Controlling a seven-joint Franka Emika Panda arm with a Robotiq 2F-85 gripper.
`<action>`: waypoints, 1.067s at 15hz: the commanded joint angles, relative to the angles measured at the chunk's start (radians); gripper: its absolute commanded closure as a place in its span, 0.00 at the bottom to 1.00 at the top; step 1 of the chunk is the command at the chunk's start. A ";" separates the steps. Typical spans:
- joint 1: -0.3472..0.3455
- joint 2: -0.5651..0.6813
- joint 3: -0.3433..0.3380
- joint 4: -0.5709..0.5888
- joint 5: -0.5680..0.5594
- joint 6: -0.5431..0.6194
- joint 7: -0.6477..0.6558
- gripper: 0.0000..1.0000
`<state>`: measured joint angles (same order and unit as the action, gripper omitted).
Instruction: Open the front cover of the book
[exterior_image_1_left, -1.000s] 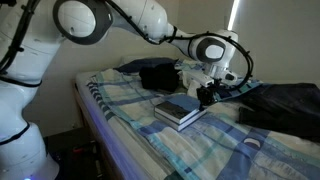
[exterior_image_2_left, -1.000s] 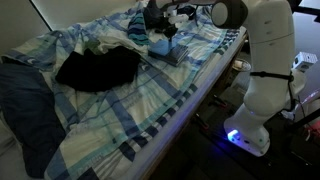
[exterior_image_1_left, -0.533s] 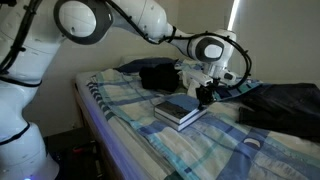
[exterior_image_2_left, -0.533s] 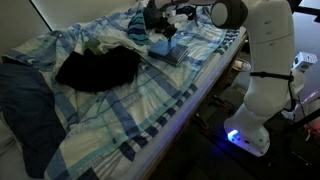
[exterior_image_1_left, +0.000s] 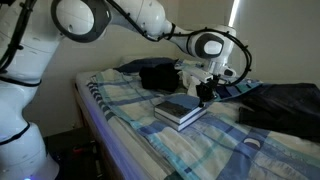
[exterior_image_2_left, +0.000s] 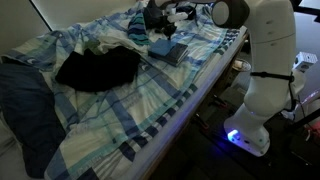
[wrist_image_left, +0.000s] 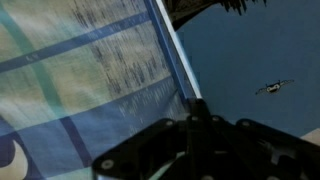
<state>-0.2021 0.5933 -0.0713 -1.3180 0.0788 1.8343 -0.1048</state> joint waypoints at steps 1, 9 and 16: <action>0.013 -0.047 -0.003 -0.028 -0.013 -0.018 0.011 0.97; 0.031 -0.079 0.000 -0.043 -0.019 -0.019 0.000 0.97; 0.046 -0.138 -0.005 -0.079 -0.055 -0.024 -0.003 0.98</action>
<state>-0.1684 0.5267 -0.0709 -1.3295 0.0513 1.8203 -0.1090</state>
